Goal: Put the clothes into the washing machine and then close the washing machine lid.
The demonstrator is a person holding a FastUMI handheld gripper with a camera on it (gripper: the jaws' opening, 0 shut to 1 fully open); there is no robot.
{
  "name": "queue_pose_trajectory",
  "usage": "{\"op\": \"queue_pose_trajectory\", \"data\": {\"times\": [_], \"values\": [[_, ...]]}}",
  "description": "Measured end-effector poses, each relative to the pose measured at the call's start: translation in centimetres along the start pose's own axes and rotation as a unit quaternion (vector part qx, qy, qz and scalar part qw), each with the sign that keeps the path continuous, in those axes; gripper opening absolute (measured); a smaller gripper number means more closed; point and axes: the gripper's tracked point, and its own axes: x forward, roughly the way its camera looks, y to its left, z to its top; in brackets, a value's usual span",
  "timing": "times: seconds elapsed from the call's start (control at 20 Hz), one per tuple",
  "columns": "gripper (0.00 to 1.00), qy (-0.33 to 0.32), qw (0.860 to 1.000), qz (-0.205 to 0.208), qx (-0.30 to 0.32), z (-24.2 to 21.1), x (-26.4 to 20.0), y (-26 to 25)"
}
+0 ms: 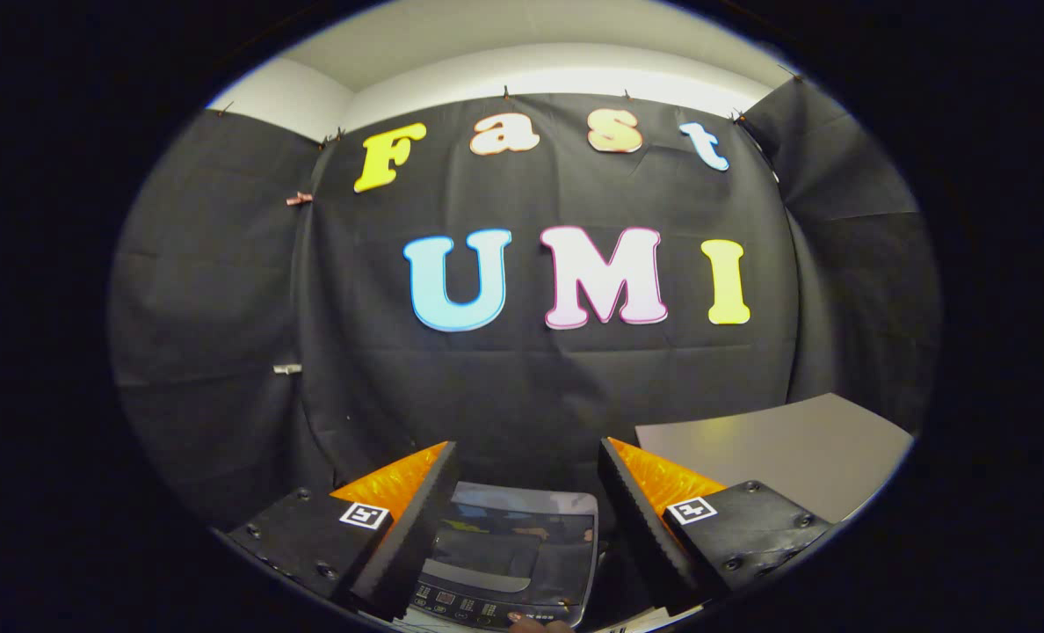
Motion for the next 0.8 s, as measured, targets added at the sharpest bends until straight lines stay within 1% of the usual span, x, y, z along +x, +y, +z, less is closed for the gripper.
{"op": "queue_pose_trajectory", "data": {"times": [0.1,0.2,0.25,0.4,0.55,0.65,0.8], "values": [[0.99,-0.022,1.0,0.009,0.007,1.7,-2.3,-1.6],[0.99,-0.048,0.999,0.011,0.008,3.8,-5.0,-3.8],[0.99,-0.062,0.998,0.011,0.007,4.2,-6.9,-4.0],[0.99,-0.097,0.995,0.001,0.009,6.9,-10.7,-7.8],[0.98,-0.132,0.991,-0.01,-0.015,9.3,-14.2,-10.9],[0.98,-0.144,0.989,-0.022,-0.026,9.7,-16.4,-12.7],[0.98,-0.155,0.987,-0.023,-0.037,10.1,-19.1,-13.8]]}}
